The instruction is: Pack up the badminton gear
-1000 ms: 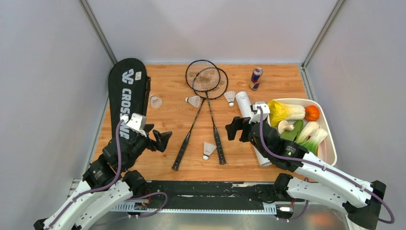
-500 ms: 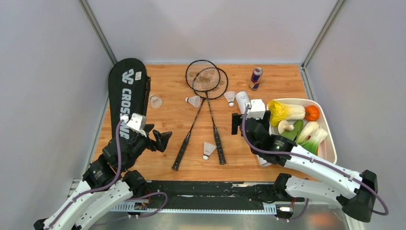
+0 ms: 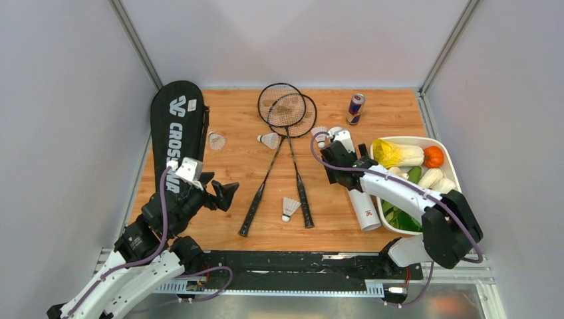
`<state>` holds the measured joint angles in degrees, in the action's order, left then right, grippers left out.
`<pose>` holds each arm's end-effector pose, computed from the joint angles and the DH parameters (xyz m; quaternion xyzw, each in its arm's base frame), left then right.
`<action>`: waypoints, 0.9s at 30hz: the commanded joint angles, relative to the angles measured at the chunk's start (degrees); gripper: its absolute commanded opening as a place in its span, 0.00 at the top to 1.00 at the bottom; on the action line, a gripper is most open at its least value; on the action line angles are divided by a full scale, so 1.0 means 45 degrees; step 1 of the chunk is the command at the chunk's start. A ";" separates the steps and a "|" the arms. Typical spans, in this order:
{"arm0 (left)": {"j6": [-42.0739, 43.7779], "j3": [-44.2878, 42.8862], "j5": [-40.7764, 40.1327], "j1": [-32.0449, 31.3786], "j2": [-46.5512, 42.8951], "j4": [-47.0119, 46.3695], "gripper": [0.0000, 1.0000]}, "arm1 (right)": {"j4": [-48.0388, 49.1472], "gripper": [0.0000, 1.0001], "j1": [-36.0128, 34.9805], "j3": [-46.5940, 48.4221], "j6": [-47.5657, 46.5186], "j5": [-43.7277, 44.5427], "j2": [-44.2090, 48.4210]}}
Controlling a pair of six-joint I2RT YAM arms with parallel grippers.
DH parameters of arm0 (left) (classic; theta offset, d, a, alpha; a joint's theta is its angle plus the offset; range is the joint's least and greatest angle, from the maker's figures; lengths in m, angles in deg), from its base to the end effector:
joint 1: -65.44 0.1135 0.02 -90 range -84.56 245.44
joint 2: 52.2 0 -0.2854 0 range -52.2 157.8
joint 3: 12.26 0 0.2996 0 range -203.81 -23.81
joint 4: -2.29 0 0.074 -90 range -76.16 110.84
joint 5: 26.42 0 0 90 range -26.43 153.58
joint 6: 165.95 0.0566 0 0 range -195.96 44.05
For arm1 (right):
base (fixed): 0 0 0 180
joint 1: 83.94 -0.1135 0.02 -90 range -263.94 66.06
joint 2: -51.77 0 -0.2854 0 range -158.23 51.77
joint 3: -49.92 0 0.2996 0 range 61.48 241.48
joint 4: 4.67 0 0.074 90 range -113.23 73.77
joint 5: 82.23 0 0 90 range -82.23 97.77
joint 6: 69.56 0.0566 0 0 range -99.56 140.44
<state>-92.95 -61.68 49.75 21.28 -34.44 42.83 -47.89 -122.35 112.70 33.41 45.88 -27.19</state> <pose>0.1031 -0.0813 0.3379 0.1010 0.7515 -0.2497 0.6023 0.2673 0.1674 0.2081 -0.1167 0.9083 -0.1757 0.3613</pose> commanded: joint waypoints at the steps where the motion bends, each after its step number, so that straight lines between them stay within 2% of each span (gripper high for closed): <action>1: 0.0223 -0.0115 0.0116 -0.0019 -0.0211 -0.0258 0.07 | -0.0341 0.03 0.0140 0.0722 -0.0844 -0.1034 -0.0669; 21: 0.0528 0.0168 0.0692 -0.0030 -0.0571 -0.0647 0.07 | -0.1109 0.04 0.0565 0.0825 -0.0913 -0.0400 -0.3622; 25: 0.0603 0.0197 0.0912 -0.0025 -0.0587 -0.0685 0.07 | -0.1291 0.11 0.0617 0.0920 -0.0836 -0.0389 -0.3754; 27: 0.0636 0.0225 0.0939 -0.0017 -0.0585 -0.0726 0.07 | -0.1481 0.21 0.0607 0.0974 -0.0786 -0.0457 -0.3633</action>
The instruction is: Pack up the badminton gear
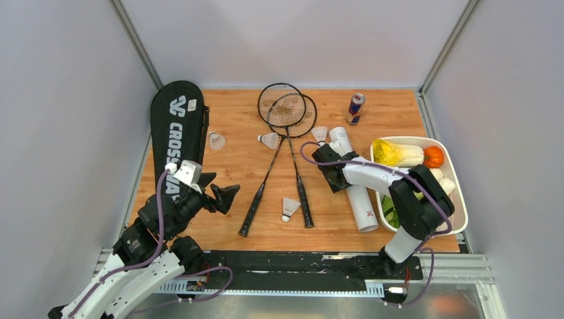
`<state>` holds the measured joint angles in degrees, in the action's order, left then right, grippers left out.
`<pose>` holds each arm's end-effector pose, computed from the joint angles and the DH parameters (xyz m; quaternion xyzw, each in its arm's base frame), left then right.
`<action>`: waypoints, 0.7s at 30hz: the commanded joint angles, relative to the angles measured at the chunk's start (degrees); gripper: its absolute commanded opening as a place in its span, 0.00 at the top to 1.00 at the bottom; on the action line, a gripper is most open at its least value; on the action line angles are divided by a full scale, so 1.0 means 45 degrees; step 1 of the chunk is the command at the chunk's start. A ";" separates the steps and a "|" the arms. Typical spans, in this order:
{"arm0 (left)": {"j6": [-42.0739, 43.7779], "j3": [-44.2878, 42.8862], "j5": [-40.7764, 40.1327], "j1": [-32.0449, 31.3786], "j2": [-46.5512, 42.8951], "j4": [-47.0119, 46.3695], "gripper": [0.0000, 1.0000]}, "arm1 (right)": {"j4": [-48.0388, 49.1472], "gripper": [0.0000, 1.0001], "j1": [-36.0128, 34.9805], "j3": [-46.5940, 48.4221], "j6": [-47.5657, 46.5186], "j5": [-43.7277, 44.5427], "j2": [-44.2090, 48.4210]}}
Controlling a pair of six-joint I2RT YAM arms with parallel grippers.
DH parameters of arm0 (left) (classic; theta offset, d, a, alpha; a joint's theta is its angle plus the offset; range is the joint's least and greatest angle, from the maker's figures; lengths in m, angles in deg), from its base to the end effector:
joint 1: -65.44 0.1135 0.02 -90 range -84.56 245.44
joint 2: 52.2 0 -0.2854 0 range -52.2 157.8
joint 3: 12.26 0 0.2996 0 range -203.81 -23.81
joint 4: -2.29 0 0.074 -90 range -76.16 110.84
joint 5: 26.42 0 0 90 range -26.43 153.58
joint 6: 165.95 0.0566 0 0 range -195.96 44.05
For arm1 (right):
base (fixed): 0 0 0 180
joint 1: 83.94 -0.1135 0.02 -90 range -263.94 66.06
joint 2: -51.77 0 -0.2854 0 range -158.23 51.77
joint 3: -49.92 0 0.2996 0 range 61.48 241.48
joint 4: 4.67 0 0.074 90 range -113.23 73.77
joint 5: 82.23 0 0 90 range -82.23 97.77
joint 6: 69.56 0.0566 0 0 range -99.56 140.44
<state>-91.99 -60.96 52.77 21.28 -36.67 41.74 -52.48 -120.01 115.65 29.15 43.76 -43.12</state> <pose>0.0968 -0.0792 0.3397 0.1192 0.7345 -0.2725 0.6099 0.2887 0.1692 0.1352 -0.1894 0.9264 -0.2427 0.2167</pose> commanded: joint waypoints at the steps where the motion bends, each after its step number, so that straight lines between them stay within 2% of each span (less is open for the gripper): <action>1: 0.0448 0.0094 0.0267 -0.0012 -0.0090 -0.0503 0.07 | -0.0607 0.26 0.0087 0.0351 0.0214 -0.0004 0.0007; 5: 0.0561 0.0267 0.0349 -0.0028 -0.0210 -0.0737 0.08 | -0.1064 0.37 0.0087 0.0341 0.0414 0.0030 0.0613; 11: 0.0775 0.0381 0.0202 -0.0019 -0.0112 -0.0851 0.08 | -0.1888 0.39 0.0092 0.0543 0.0616 -0.0088 0.1772; 15: 0.2050 0.1079 0.1062 -0.0023 -0.0326 -0.2028 0.10 | -0.2255 0.41 0.0073 0.1005 0.0605 -0.0991 0.3049; 16: 0.2701 0.1280 0.1750 -0.0023 -0.0438 -0.2574 0.12 | -0.2298 0.42 0.0071 0.1086 0.0604 -0.1372 0.3454; 21: 0.5157 0.1035 0.3120 -0.0030 0.0097 -0.3807 0.13 | -0.1961 0.47 0.0050 0.1159 0.0674 -0.3551 0.5409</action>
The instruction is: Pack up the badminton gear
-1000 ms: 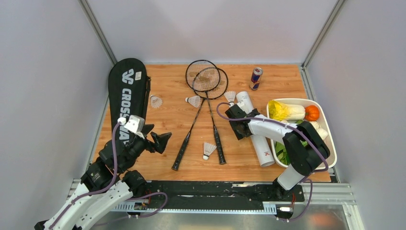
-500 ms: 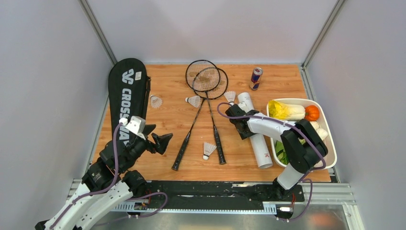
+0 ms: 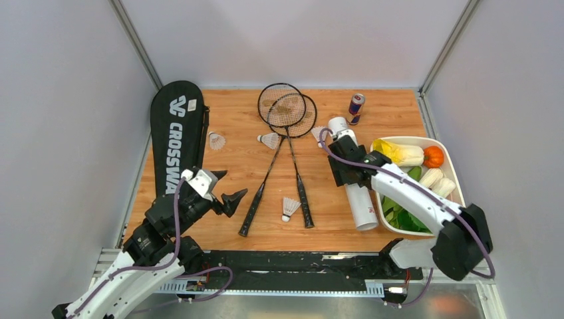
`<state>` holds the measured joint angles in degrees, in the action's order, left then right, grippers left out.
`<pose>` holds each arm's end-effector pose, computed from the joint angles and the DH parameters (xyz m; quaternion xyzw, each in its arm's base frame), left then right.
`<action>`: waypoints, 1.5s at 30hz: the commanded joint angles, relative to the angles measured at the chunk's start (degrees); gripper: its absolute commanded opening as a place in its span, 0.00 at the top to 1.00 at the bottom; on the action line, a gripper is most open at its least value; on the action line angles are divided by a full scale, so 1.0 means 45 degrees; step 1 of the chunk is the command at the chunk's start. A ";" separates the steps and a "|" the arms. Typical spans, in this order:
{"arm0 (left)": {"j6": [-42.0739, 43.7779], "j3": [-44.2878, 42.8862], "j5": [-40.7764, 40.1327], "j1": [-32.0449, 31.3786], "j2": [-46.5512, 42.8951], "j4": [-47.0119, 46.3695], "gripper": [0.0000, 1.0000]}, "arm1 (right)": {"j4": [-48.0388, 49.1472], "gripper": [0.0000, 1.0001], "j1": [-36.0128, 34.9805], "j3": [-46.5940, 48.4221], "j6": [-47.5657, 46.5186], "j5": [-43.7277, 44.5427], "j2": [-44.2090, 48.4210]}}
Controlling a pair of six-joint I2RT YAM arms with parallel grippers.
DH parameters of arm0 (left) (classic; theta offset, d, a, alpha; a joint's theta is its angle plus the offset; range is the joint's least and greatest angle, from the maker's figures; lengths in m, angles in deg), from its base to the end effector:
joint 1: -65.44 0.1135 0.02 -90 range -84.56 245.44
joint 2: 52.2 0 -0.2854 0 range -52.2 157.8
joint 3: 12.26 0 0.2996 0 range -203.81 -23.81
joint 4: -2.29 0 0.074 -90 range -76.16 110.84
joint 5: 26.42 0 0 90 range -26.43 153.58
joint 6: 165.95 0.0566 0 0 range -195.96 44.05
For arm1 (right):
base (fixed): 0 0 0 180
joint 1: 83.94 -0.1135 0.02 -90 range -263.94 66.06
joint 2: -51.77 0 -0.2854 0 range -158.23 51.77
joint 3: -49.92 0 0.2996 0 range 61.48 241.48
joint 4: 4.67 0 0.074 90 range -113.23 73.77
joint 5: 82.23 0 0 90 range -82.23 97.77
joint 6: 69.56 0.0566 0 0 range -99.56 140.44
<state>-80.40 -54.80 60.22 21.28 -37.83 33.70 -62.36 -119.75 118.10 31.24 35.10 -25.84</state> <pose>0.1013 -0.0937 0.3184 0.2278 0.6902 -0.2632 0.6345 0.2606 0.1560 0.2287 -0.1605 0.9399 -0.1364 0.2686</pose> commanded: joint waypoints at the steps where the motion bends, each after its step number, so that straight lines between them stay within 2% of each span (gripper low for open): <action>1: 0.3355 -0.0496 0.1589 -0.0025 0.0833 -0.2105 0.13 | 0.0268 0.48 -0.0009 0.0603 0.0285 -0.1949 0.1848; 6: 0.6556 -0.0835 0.2840 -0.0036 0.2693 -0.2575 0.13 | 0.0838 0.50 -0.0030 0.0501 0.0573 -0.4191 0.3230; 8: 0.7612 -0.0892 0.3310 -0.0124 0.3128 -0.3060 0.13 | 0.1628 0.50 -0.0031 0.0091 0.0645 -0.5628 0.3771; 10: 0.8755 -0.1055 0.3603 -0.0335 0.3566 -0.3341 0.13 | 0.2556 0.51 -0.0030 -0.0373 0.0778 -0.7934 0.4166; 12: 0.9882 -0.1300 0.3405 -0.0708 0.4041 -0.3278 0.12 | 0.3418 0.51 -0.0054 -0.0794 0.1231 -0.9723 0.4432; 16: 1.2153 -0.1354 0.2270 -0.2085 0.4662 -0.3200 0.11 | 0.4877 0.52 -0.0327 -0.1456 0.2119 -1.1786 0.4670; 21: 1.4063 -0.1454 0.0627 -0.4247 0.5480 -0.2902 0.09 | 0.5678 0.53 -0.1129 -0.1743 0.2658 -1.2476 0.4261; 25: 1.4606 -0.2144 -0.0582 -0.5130 0.6577 -0.1871 0.08 | 0.6198 0.53 -0.1709 -0.1632 0.3060 -1.2840 0.3882; 33: 1.4973 -0.2590 -0.0990 -0.5486 0.7727 -0.1306 0.08 | 0.6542 0.54 -0.2471 -0.1435 0.3433 -1.2999 0.3361; 45: 1.5353 -0.2177 -0.1017 -0.5567 0.8158 -0.0660 0.08 | 0.6559 0.54 -0.2530 -0.1382 0.3331 -1.3517 0.3198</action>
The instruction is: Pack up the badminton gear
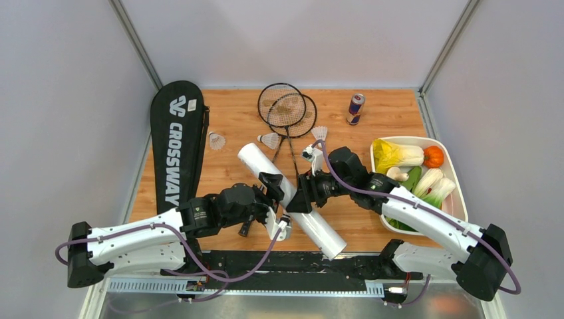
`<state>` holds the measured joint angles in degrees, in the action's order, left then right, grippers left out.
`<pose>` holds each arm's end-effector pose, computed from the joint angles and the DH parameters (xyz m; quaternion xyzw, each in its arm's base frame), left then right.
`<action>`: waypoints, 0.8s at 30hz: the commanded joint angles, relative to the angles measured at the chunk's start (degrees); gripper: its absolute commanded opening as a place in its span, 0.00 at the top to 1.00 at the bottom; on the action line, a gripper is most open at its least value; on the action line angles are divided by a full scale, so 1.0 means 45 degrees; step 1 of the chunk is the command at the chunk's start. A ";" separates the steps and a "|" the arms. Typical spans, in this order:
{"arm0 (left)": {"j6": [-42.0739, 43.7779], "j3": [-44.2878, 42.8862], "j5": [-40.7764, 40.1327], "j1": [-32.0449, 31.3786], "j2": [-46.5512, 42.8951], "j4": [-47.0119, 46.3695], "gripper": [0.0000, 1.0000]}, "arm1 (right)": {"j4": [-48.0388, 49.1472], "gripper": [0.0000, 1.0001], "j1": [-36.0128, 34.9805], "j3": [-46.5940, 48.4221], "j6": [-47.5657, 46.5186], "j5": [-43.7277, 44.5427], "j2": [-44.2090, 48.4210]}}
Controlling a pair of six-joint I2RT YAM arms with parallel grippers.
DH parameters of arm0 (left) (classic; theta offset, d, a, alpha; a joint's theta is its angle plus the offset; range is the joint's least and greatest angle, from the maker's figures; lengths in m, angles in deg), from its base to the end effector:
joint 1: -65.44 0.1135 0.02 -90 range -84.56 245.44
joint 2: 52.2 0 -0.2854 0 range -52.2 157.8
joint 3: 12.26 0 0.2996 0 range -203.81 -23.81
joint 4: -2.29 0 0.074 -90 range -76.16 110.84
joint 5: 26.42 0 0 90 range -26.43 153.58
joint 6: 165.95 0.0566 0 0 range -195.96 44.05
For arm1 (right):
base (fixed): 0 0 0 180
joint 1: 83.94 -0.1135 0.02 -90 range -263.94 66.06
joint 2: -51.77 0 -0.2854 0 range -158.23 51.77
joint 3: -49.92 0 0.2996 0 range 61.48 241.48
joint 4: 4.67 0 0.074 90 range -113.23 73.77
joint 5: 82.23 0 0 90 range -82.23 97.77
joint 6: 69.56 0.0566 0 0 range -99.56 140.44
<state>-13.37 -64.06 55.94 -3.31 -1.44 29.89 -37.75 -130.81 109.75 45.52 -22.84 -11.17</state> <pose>0.0996 -0.2353 0.2818 0.7589 0.3817 0.0284 0.5269 0.1761 0.2302 0.2789 -0.2799 0.8221 0.4469 0.2149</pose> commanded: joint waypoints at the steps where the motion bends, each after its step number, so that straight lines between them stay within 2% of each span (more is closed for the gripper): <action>1: 0.0503 -0.0186 -0.0052 -0.0110 0.0170 0.0237 0.08 | 0.1078 0.54 -0.0087 0.0500 0.0133 -0.0720 -0.0109; 10: 0.1062 0.0032 0.0015 -0.0108 0.1038 0.0308 0.13 | 0.0707 0.55 -0.0156 0.0793 -0.0516 -0.1153 -0.0328; 12: 0.0983 0.0032 0.0076 -0.0112 0.1065 0.0259 0.16 | 0.0680 0.55 -0.0153 0.0770 -0.0552 -0.1135 -0.0303; 14: 0.0737 0.0050 0.0094 -0.0113 0.1117 0.0243 0.26 | 0.0663 0.53 -0.0150 0.0747 -0.0591 -0.1121 -0.0263; 18: -0.0265 0.0039 -0.0101 -0.0113 0.1249 0.0146 0.40 | 0.0373 0.38 -0.0141 0.1084 -0.0870 -0.0939 -0.0125; 24: -0.1969 0.0396 -0.0577 -0.0094 0.0281 -0.0394 0.45 | -0.0579 0.11 0.0365 0.2007 -0.0970 0.1393 0.1171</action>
<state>-15.05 -63.47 54.80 -3.57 3.20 30.31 -41.86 -130.83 112.98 42.74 -22.60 -12.07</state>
